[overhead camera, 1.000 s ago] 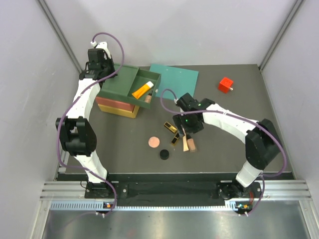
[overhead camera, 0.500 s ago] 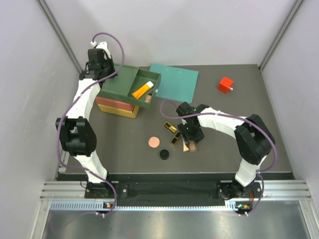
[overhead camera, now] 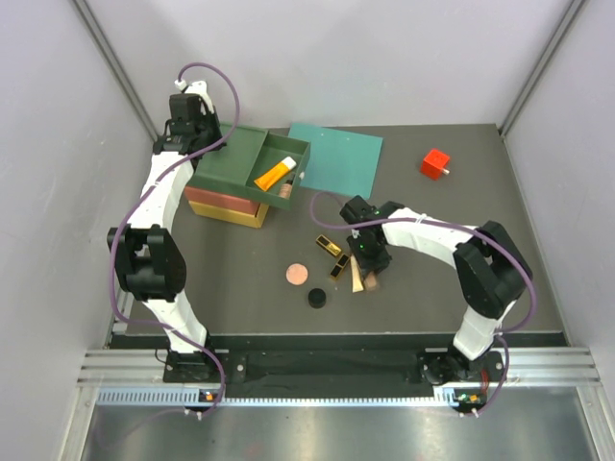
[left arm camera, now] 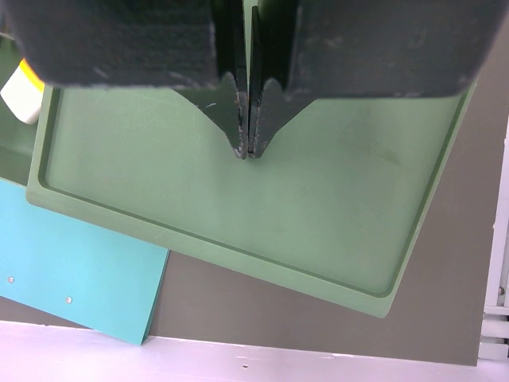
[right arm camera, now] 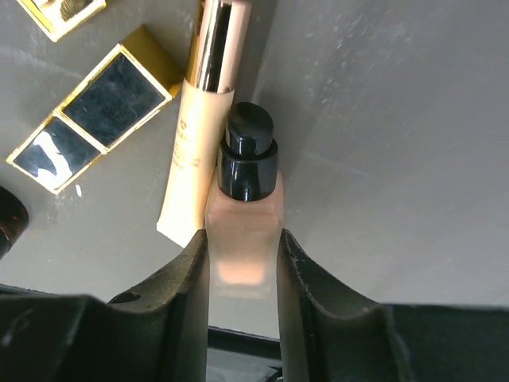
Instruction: Organize the makeup
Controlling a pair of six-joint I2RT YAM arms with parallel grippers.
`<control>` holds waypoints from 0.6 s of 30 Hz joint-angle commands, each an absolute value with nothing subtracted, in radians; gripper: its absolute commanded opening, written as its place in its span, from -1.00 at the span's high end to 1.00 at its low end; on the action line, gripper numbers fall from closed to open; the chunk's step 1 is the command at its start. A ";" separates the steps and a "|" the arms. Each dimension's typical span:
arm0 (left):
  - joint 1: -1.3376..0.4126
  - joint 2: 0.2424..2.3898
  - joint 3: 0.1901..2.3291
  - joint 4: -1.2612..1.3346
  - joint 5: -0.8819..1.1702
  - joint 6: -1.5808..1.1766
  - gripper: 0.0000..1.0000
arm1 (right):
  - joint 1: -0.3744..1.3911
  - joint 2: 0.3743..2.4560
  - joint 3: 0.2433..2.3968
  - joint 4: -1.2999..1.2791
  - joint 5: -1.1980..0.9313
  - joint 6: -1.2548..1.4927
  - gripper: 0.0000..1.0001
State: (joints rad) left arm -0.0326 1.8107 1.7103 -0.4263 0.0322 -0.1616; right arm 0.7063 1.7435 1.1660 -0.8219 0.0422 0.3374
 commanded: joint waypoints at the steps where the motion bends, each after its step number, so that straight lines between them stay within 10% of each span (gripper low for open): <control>1: -0.032 1.890 1.628 -0.692 0.025 -0.150 1.00 | 0.696 1.666 1.276 -0.793 0.087 0.339 0.75; 18: -0.032 1.891 1.609 -0.687 0.046 -0.156 1.00 | 0.675 1.749 1.890 -0.781 -0.185 0.334 0.73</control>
State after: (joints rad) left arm -0.0326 1.8061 1.6981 -0.4133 0.0341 -0.1619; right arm 0.6876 1.7390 1.7359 -0.8402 -0.0334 0.3340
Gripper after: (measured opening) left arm 0.010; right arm 0.310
